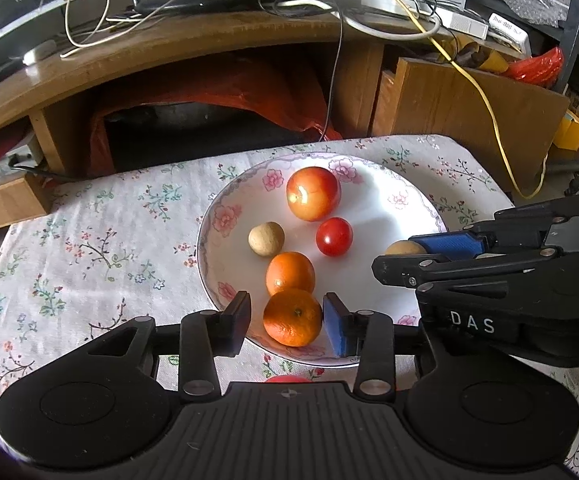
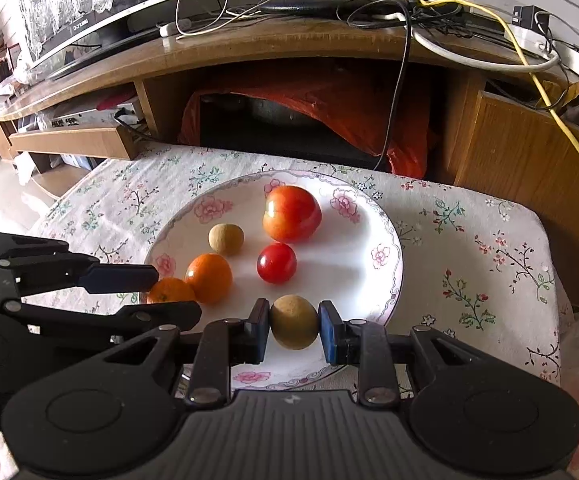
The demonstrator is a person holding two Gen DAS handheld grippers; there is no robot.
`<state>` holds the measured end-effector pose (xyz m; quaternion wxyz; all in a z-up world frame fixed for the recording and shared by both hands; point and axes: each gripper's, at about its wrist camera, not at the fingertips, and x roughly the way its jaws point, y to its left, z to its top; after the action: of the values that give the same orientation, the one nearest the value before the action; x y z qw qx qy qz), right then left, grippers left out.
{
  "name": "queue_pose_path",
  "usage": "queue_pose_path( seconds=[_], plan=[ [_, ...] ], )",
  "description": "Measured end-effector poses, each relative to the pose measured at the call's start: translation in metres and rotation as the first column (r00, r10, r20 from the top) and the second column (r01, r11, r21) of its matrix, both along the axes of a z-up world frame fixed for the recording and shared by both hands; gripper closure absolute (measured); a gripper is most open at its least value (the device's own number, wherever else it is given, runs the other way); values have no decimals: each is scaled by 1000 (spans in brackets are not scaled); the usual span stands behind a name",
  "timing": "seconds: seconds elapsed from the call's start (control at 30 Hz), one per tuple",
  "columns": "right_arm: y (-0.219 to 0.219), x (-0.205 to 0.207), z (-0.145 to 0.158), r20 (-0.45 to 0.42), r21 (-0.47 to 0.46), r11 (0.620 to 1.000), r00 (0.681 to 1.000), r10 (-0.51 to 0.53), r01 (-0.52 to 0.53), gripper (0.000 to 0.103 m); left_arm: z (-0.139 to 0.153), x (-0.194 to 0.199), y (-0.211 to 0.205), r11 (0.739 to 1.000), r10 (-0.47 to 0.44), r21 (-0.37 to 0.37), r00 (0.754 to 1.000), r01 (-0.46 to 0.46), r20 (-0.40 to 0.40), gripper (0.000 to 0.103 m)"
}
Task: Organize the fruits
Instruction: 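Carry both fruits over the white bowl and open both tools to release them, then move the right tool to a red tomato while the left tool returns to a tan fruit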
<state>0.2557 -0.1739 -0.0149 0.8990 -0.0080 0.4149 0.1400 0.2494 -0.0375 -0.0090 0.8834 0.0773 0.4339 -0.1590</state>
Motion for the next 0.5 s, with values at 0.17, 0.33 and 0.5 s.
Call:
queue_pose_path(
  seconds=[0.17,0.33,0.5],
  plan=[
    [-1,0,2,2,4,1000,1000,0,0,75,1,-1,0,1000,5,-3,1000,-5,2,53],
    [-2,-1,4,10,6,1000,1000,-1,1,75,4,-1,1,1000,10,-11,1000,-10,10,51],
    [-3,-3,9,21,18,1000,1000,-8,8,75,10,-4,3,1000,13,-20,1000,-13,22,50]
  ],
)
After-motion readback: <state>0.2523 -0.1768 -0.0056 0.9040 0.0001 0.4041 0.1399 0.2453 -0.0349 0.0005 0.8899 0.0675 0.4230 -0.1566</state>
